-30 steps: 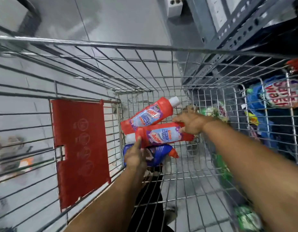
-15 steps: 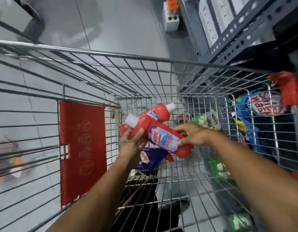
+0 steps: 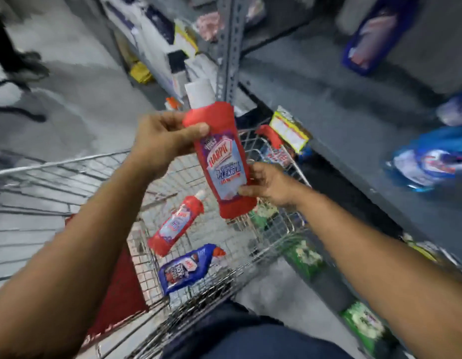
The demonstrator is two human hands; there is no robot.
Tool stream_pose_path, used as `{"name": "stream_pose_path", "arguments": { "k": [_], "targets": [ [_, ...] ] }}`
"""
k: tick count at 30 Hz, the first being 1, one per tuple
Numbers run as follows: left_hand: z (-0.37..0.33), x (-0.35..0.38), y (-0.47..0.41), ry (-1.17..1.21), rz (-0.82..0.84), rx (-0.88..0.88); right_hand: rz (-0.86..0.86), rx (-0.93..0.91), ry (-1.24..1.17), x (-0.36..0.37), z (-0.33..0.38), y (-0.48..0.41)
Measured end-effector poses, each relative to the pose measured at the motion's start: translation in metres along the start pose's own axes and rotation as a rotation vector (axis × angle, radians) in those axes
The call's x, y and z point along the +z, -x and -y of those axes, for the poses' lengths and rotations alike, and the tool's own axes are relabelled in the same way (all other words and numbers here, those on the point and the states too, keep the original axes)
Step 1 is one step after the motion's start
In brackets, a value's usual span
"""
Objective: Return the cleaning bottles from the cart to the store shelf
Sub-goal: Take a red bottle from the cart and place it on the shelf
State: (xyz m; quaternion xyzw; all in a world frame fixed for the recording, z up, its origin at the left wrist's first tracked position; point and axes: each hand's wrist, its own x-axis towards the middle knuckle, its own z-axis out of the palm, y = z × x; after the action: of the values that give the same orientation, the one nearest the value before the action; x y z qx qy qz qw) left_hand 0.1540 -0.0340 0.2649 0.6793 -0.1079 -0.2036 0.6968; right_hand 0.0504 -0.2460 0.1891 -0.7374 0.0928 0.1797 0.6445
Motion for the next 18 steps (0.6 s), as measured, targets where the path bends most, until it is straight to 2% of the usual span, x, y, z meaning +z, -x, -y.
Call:
{"name": "stream_pose_path", "arguments": {
  "k": [6,9,13,18],
  "targets": [
    [-0.080,0.081,0.034,-0.150,0.188,0.230,-0.195,-0.216,-0.133,-0.010,0.025,0.112],
    [-0.101,0.146,0.054,-0.183,0.360,0.345,-0.347,-0.267,-0.200,-0.031,0.014,0.174],
    [-0.107,0.249,0.082,-0.169,0.578,0.457,-0.608,-0.286,-0.236,-0.068,-0.016,0.261],
    [-0.093,0.389,0.124,-0.147,0.862,0.494,-0.930,-0.300,-0.206,-0.112,-0.079,0.376]
  ]
}}
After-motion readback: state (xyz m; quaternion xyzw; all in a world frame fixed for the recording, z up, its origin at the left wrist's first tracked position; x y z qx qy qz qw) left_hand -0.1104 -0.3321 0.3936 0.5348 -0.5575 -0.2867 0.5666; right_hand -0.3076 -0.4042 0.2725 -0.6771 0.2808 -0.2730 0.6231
